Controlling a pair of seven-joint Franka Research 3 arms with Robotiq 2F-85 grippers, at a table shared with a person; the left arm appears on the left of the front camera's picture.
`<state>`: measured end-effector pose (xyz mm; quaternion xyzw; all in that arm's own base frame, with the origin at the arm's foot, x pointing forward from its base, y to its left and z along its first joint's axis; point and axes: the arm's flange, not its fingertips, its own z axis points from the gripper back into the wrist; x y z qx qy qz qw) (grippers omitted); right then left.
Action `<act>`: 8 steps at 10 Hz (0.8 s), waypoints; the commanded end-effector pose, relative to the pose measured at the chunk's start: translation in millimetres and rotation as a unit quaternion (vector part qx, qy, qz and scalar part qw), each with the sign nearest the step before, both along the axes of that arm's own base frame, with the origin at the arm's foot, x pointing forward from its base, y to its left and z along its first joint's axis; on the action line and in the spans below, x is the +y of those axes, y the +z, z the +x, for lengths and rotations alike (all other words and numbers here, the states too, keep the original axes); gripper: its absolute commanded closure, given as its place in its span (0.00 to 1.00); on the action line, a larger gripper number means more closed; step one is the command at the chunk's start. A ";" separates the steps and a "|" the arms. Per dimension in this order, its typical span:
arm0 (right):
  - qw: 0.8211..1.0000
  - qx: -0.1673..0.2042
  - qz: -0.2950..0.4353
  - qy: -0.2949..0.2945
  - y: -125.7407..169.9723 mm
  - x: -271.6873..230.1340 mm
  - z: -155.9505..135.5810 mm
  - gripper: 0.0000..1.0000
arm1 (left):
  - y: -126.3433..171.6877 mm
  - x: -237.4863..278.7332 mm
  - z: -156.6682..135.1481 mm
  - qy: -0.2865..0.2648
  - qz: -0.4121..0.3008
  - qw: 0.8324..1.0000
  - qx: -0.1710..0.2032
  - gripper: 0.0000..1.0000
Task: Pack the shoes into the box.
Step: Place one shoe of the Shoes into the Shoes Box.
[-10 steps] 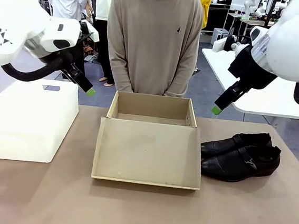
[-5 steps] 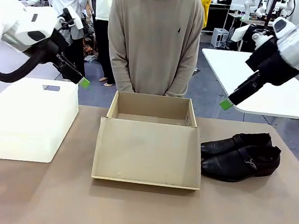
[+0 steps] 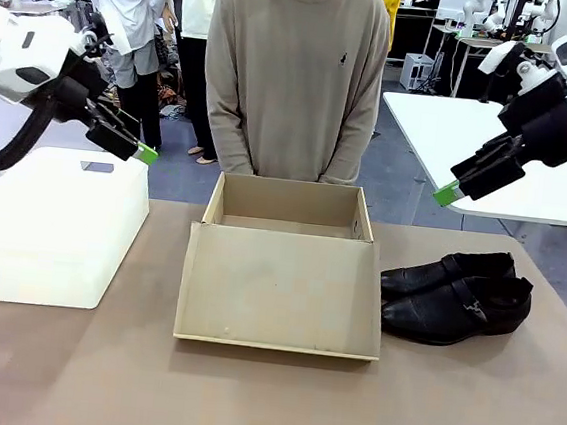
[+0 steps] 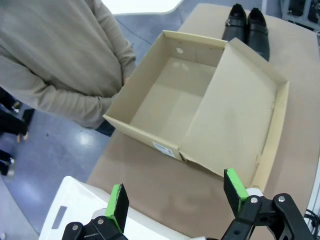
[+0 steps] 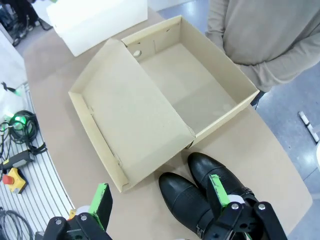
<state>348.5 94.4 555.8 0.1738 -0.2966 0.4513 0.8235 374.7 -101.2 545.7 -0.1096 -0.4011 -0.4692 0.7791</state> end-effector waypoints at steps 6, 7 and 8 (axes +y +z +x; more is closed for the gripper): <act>1.000 -0.008 0.013 0.011 -0.9 -8.1 9.6 0.00 | 9.5 15.2 6.1 -0.001 -0.003 1.000 0.007 0.00; 1.000 -0.009 0.012 0.011 -2.4 -8.5 8.4 0.00 | 11.0 15.5 6.3 0.004 0.001 1.000 0.008 0.00; 1.000 -0.008 0.012 0.011 -2.4 -8.4 7.8 0.00 | 10.3 16.3 5.3 0.007 0.003 1.000 0.009 0.00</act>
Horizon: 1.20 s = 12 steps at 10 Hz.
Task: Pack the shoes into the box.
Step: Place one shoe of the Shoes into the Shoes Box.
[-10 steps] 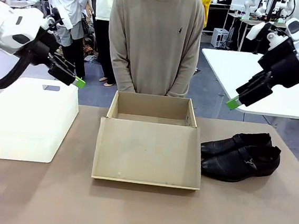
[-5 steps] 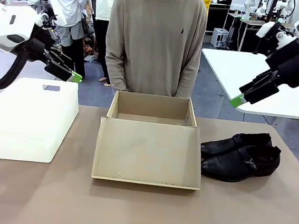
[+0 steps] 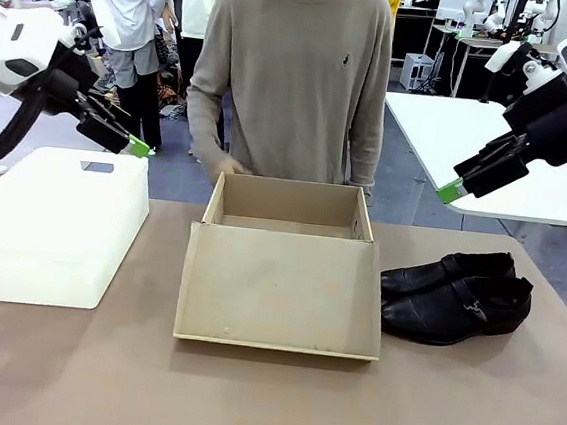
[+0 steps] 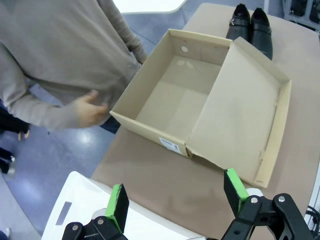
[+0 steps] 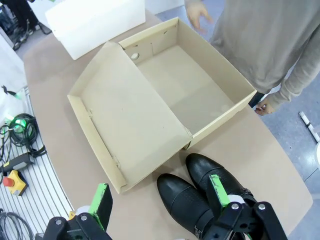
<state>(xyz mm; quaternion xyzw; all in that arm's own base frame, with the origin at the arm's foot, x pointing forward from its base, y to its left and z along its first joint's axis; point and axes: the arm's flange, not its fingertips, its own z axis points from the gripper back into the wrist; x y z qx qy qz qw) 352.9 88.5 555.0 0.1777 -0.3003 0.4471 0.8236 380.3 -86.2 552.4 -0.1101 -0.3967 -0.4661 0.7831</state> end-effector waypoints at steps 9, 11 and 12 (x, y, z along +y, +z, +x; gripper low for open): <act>1.000 -0.002 -0.005 -0.002 0.9 0.3 -0.8 0.00 | 0.3 2.5 0.1 0.002 0.002 1.000 0.002 0.00; 0.999 0.000 -0.023 0.023 6.3 -6.1 5.1 0.00 | 0.3 2.5 0.1 0.002 0.002 1.000 0.002 0.00; 0.999 -0.002 -0.046 0.030 10.0 -13.1 10.1 0.00 | 0.3 2.5 0.1 0.002 0.002 1.000 0.002 0.00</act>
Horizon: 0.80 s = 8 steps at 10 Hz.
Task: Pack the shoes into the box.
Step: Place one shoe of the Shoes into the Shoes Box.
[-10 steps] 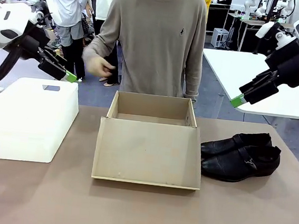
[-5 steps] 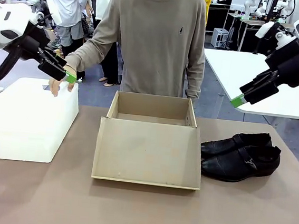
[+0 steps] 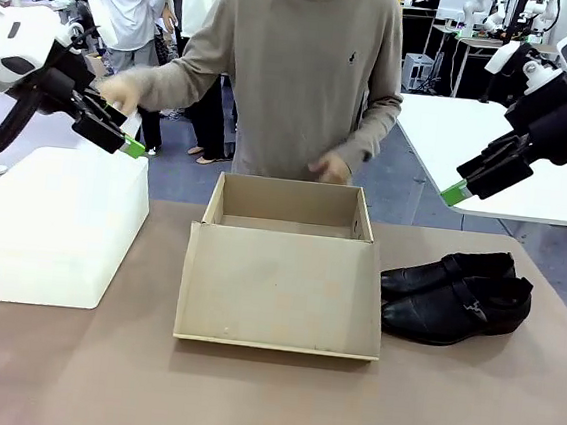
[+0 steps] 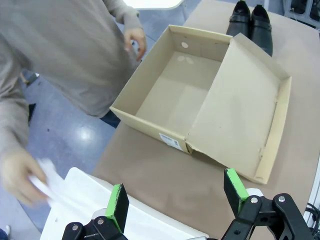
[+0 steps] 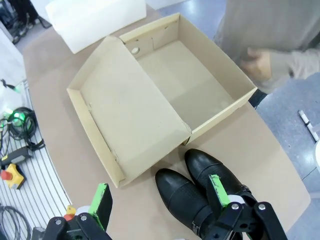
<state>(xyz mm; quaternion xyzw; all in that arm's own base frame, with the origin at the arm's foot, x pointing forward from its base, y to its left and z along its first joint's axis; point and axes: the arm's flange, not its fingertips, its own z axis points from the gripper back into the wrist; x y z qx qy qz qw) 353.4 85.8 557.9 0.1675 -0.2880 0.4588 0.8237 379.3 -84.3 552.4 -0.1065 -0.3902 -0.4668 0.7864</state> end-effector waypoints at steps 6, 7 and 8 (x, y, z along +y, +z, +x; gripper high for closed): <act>0.963 -0.022 -0.234 0.134 31.9 -48.1 60.0 0.00 | 0.2 0.6 1.1 0.000 -0.005 1.000 -0.002 0.00; 0.951 -0.016 -0.261 0.166 34.6 -52.4 74.7 0.00 | 0.2 0.6 1.1 0.000 -0.005 1.000 -0.002 0.00; 0.940 -0.006 -0.289 0.183 34.5 -55.6 87.1 0.00 | 0.2 0.6 1.1 0.000 -0.005 1.000 -0.002 0.00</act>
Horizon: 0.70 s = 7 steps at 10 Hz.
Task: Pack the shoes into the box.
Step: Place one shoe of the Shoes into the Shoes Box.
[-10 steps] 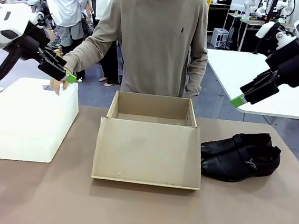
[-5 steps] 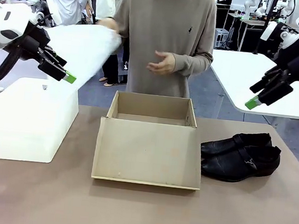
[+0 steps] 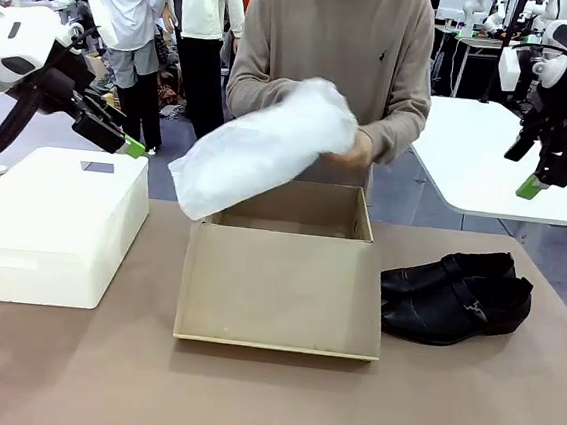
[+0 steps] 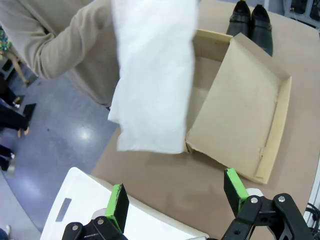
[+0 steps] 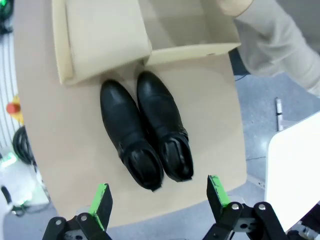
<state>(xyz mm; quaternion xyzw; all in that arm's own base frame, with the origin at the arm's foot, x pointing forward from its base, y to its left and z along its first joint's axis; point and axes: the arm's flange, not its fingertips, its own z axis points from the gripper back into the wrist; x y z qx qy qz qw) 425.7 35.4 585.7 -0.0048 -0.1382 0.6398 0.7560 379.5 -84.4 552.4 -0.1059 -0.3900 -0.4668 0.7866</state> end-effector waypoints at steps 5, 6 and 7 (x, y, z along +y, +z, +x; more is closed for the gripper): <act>0.998 0.009 -0.048 0.030 -4.0 -3.9 24.0 0.00 | 0.2 0.7 0.9 0.000 -0.005 1.000 -0.002 0.00; 0.998 0.009 -0.048 0.030 -4.0 -3.9 24.0 0.00 | 0.2 0.7 0.9 0.000 -0.005 1.000 -0.002 0.00; 0.998 0.009 -0.048 0.030 -4.0 -3.9 24.0 0.00 | 0.2 0.7 0.9 0.000 -0.005 1.000 -0.002 0.00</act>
